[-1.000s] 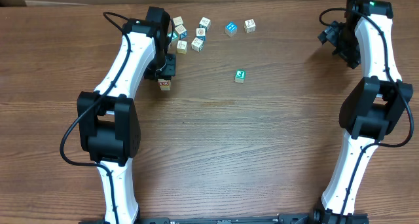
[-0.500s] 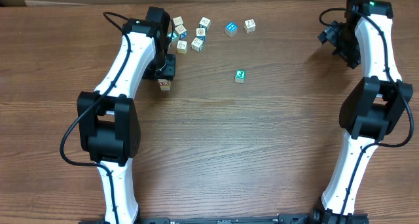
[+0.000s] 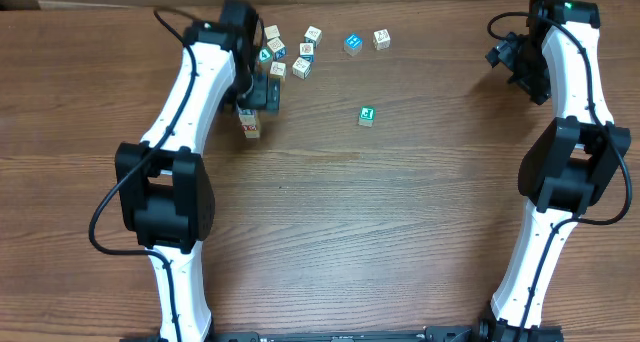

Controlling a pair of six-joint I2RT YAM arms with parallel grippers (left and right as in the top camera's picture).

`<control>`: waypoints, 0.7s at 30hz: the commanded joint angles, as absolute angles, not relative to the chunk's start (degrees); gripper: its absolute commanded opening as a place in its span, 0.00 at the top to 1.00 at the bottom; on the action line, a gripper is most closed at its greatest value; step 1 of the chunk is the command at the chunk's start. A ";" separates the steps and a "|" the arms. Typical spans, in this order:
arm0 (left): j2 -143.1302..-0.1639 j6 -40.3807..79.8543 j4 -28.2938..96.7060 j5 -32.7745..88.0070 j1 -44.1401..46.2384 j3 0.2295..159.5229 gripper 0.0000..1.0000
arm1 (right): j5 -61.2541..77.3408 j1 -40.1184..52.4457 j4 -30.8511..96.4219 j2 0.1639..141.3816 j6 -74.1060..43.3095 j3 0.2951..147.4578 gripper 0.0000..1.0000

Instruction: Form a tower

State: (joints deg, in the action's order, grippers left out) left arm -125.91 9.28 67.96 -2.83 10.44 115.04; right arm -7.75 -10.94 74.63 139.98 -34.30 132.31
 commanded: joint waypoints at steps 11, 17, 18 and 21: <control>-125.34 16.73 69.69 -3.20 0.69 128.60 0.00 | -7.88 -11.11 74.59 137.19 -34.26 132.81 0.00; -125.34 16.73 72.18 -3.18 -3.81 128.57 0.00 | -7.88 -11.11 74.59 137.19 -34.26 132.81 0.00; -125.34 16.73 72.07 -3.18 -4.32 128.57 0.00 | -7.88 -11.11 74.59 137.19 -34.26 132.81 0.00; -125.34 16.73 72.01 -3.18 -5.54 128.57 0.00 | -7.88 -11.11 74.59 137.19 -34.28 132.81 0.00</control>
